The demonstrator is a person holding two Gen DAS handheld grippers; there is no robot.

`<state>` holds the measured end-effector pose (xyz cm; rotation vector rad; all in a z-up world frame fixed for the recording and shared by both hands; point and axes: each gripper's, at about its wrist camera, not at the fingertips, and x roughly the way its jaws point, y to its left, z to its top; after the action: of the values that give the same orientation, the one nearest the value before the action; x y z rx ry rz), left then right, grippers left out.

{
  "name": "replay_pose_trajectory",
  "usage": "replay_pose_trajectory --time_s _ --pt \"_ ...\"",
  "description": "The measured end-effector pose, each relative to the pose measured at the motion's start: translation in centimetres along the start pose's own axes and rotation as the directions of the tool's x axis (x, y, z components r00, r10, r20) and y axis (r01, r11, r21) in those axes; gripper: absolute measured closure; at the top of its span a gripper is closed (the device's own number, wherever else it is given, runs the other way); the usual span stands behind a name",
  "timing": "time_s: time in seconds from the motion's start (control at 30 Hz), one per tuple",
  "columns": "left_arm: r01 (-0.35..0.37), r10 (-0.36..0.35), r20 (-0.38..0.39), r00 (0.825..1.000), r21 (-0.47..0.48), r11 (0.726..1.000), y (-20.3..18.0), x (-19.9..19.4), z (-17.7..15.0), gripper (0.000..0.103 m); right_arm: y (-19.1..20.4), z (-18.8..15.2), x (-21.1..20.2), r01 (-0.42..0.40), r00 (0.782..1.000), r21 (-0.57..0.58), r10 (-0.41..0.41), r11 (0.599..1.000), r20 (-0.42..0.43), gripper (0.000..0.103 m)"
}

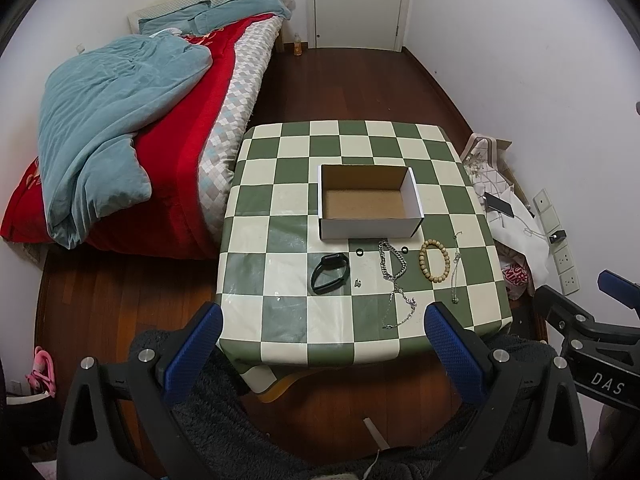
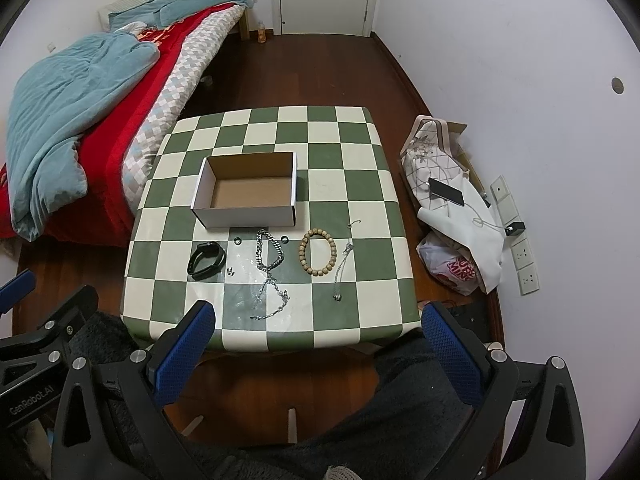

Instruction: Organize jewelry

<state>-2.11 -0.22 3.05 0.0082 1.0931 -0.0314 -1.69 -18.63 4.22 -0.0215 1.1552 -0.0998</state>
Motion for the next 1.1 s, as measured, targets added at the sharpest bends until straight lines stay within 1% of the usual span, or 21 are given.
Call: replay_pose_trajectory --time_s 0.17,0.27,0.37,0.43,0.5,0.53,0.57,0.6,0.63,0.7,0.77,0.83,0.9,0.93,0.97,1.03,1.1 --pt "-0.003 0.003 0.004 1.0 -0.001 1.0 0.1 -0.1 -0.2 0.0 0.1 -0.1 0.0 -0.004 1.0 0.013 0.004 1.0 0.003 0.0" --pt "-0.034 0.034 0.024 0.999 -0.003 0.999 0.5 0.2 0.0 0.0 -0.3 0.0 1.0 -0.003 1.0 0.046 0.003 0.999 0.006 0.0" --pt "-0.097 0.098 0.053 0.994 -0.013 0.995 1.2 1.8 0.6 0.0 -1.2 0.1 3.2 0.018 1.0 0.075 -0.018 0.997 -0.001 0.0" --pt "-0.151 0.151 0.065 0.986 -0.016 0.988 1.6 3.3 1.2 0.0 -2.4 0.3 5.2 0.027 1.0 0.096 -0.026 0.995 -0.009 0.0" --pt "-0.214 0.215 0.08 0.973 -0.015 0.977 2.1 5.2 1.7 0.0 -3.2 0.7 7.6 0.037 0.999 0.119 -0.034 0.992 -0.023 0.0" --pt "-0.237 0.237 0.076 0.968 -0.01 0.971 2.2 6.3 1.9 0.0 -3.5 0.8 8.9 0.034 0.999 0.128 -0.029 0.991 -0.037 0.001" --pt "-0.252 0.252 0.078 0.965 -0.007 0.968 2.3 7.3 2.0 0.0 -3.8 1.0 10.2 0.029 0.999 0.142 -0.022 0.989 -0.05 0.006" --pt "-0.283 0.282 0.077 0.956 0.005 0.959 2.4 8.7 2.2 0.0 -4.2 1.0 11.6 0.023 0.998 0.153 -0.013 0.988 -0.06 0.01" --pt "-0.309 0.307 0.061 0.95 0.021 0.951 2.3 10.1 2.2 0.0 -4.5 1.0 13.0 0.02 0.997 0.16 -0.008 0.987 -0.073 0.012" --pt "-0.328 0.327 0.025 0.945 0.045 0.944 2.4 12.9 2.4 0.0 -4.8 1.2 15.9 0.031 0.995 0.17 -0.014 0.985 -0.101 0.02" --pt "-0.34 0.343 -0.022 0.939 0.079 0.937 2.3 15.9 2.3 0.0 -5.2 1.1 18.8 0.033 0.991 0.186 -0.009 0.982 -0.132 0.025" --pt "-0.359 0.366 -0.058 0.929 0.111 0.927 2.1 18.3 2.1 0.0 -5.5 1.1 21.7 0.021 0.986 0.209 0.015 0.978 -0.166 0.03" --pt "-0.358 0.37 -0.087 0.925 0.132 0.924 1.8 20.3 1.9 0.0 -5.6 1.0 24.1 0.024 0.981 0.217 0.019 0.976 -0.193 0.034" --pt "-0.364 0.38 -0.103 0.919 0.144 0.92 1.8 21.5 1.8 0.0 -5.6 0.9 25.1 0.034 0.979 0.218 0.012 0.975 -0.205 0.036" --pt "-0.361 0.379 -0.115 0.918 0.152 0.92 1.6 22.3 1.6 0.0 -5.5 0.9 26.2 0.038 0.976 0.218 0.01 0.975 -0.218 0.039" --pt "-0.366 0.389 -0.134 0.911 0.167 0.916 1.5 23.9 1.5 0.0 -5.3 0.7 28.3 0.032 0.969 0.23 0.027 0.973 -0.247 0.043" --pt "-0.352 0.378 -0.155 0.913 0.168 0.921 1.5 25.1 1.4 0.0 -5.0 0.5 29.8 0.029 0.963 0.236 0.035 0.971 -0.266 0.048"
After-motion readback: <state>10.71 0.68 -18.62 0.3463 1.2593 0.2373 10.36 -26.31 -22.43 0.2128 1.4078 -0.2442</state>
